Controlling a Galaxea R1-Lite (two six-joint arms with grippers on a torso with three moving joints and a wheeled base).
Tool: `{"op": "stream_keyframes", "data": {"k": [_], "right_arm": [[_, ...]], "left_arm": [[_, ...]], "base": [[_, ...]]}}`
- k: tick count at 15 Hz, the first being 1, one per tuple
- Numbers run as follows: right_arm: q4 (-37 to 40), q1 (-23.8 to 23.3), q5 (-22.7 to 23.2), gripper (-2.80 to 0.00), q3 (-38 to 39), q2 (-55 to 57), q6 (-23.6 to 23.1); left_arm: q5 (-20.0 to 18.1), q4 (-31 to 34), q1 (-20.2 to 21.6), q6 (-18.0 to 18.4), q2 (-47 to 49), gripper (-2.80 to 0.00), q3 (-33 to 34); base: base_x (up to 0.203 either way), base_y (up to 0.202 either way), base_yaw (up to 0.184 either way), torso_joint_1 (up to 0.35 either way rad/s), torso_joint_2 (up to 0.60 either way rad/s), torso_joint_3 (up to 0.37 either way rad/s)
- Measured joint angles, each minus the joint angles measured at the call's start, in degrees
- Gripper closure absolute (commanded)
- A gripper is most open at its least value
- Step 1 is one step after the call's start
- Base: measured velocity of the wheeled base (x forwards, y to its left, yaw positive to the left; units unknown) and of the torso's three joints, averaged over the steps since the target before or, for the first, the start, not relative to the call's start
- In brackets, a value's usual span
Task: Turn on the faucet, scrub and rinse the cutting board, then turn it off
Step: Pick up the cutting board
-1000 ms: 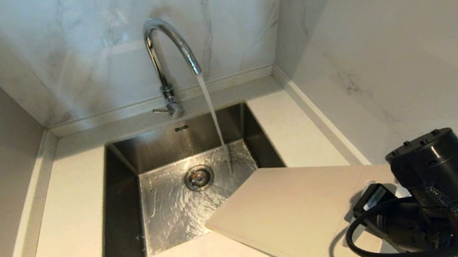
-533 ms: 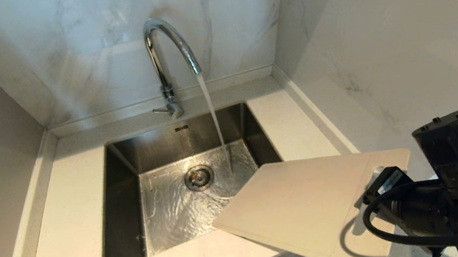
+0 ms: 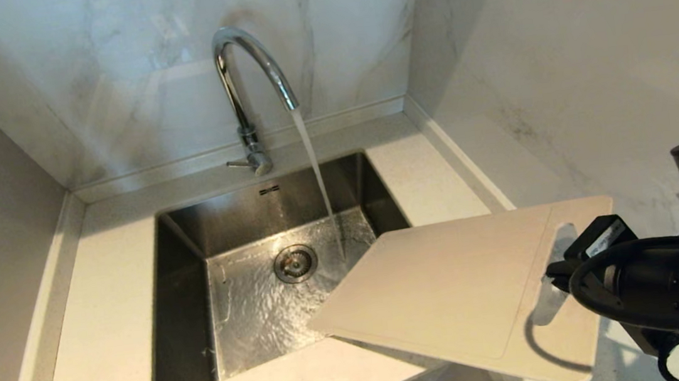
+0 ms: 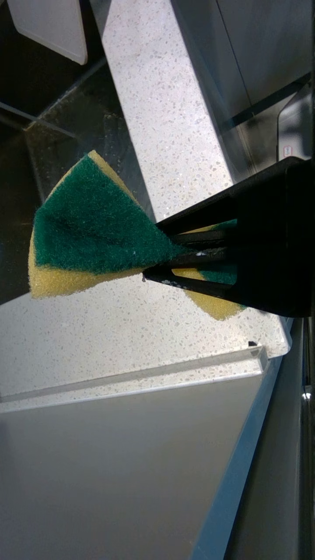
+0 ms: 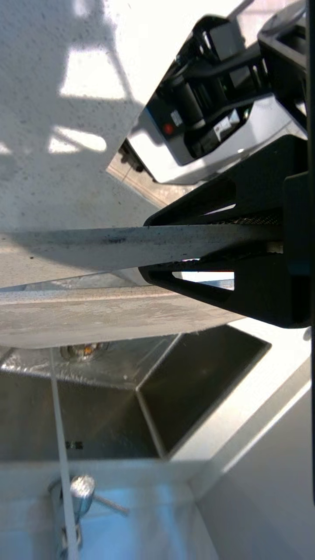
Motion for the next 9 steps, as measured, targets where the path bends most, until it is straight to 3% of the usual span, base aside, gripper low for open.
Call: {"op": "stream_keyframes", "data": {"k": [9], "right_arm": [[0.05, -2.35, 7.06, 0.00, 0.00, -4.08, 0.60]], "left_arm": [[-0.05, 0.00, 0.00, 0.00, 0.00, 0.00, 0.00]], "base": [[0.000, 0.000, 0.000, 0.000, 0.00, 0.000]]}}
